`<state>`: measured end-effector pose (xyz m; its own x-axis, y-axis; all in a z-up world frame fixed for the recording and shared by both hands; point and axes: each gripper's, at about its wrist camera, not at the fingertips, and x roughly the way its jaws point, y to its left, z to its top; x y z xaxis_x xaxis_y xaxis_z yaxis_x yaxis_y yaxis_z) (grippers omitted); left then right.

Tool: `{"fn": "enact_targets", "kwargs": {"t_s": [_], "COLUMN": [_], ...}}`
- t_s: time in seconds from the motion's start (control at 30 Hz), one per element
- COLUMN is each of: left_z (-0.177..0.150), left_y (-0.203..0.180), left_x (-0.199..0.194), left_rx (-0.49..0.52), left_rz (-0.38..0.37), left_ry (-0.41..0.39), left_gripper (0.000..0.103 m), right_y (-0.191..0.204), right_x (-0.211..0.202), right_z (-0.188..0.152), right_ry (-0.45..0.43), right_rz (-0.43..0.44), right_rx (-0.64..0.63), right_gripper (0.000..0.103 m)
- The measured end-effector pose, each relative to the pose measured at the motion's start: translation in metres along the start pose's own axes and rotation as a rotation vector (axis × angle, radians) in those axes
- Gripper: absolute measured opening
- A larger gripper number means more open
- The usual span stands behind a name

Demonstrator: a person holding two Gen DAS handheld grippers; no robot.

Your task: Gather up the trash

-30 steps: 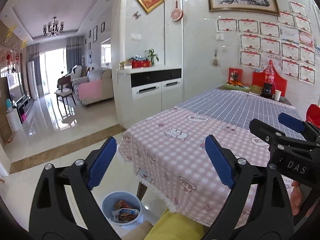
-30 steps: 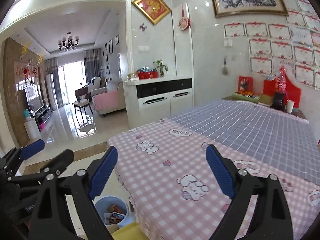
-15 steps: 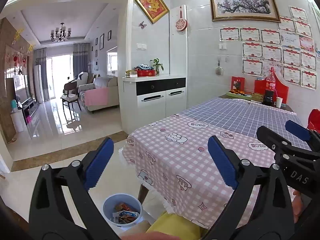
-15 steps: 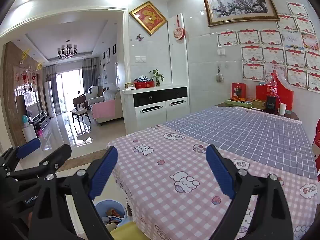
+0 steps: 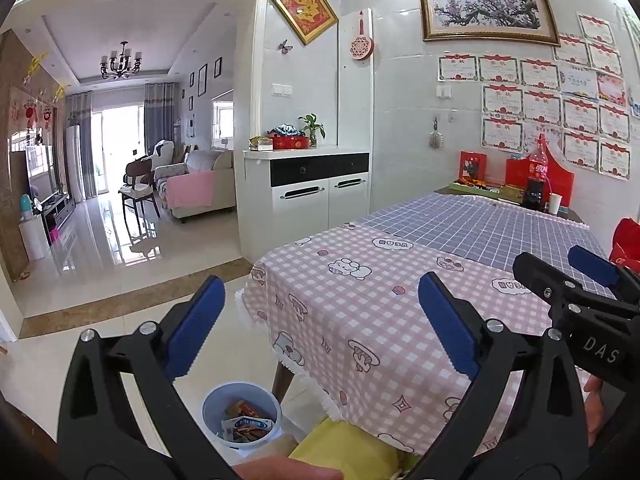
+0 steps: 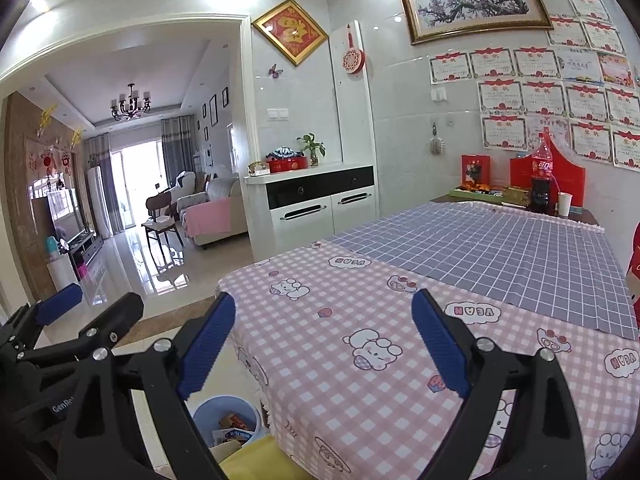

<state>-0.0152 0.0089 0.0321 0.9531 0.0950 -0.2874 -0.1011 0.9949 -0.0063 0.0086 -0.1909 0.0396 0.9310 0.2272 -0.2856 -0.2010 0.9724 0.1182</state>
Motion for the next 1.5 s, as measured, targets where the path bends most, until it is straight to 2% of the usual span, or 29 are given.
{"fn": "enact_targets", "kwargs": {"t_s": [0.63, 1.0, 1.5], "left_z": [-0.0019, -0.0014, -0.0029], "left_y": [0.0065, 0.0040, 0.0039], "left_x": [0.0004, 0.0000, 0.0012], "left_rx": [-0.034, -0.024, -0.032], "left_rz": [0.012, 0.006, 0.020], "left_ry": [0.001, 0.014, 0.025], "left_gripper": [0.096, 0.096, 0.096], "right_y": [0.0092, 0.0032, 0.0070], "right_x": [-0.0002, 0.0015, 0.0027], "right_z": [0.0003, -0.0008, -0.0072], "right_ry": [0.000, 0.011, 0.026], "right_rz": [-0.005, 0.006, 0.017], "right_rx": [-0.030, -0.010, -0.044], "right_gripper": [0.088, 0.088, 0.088]}}
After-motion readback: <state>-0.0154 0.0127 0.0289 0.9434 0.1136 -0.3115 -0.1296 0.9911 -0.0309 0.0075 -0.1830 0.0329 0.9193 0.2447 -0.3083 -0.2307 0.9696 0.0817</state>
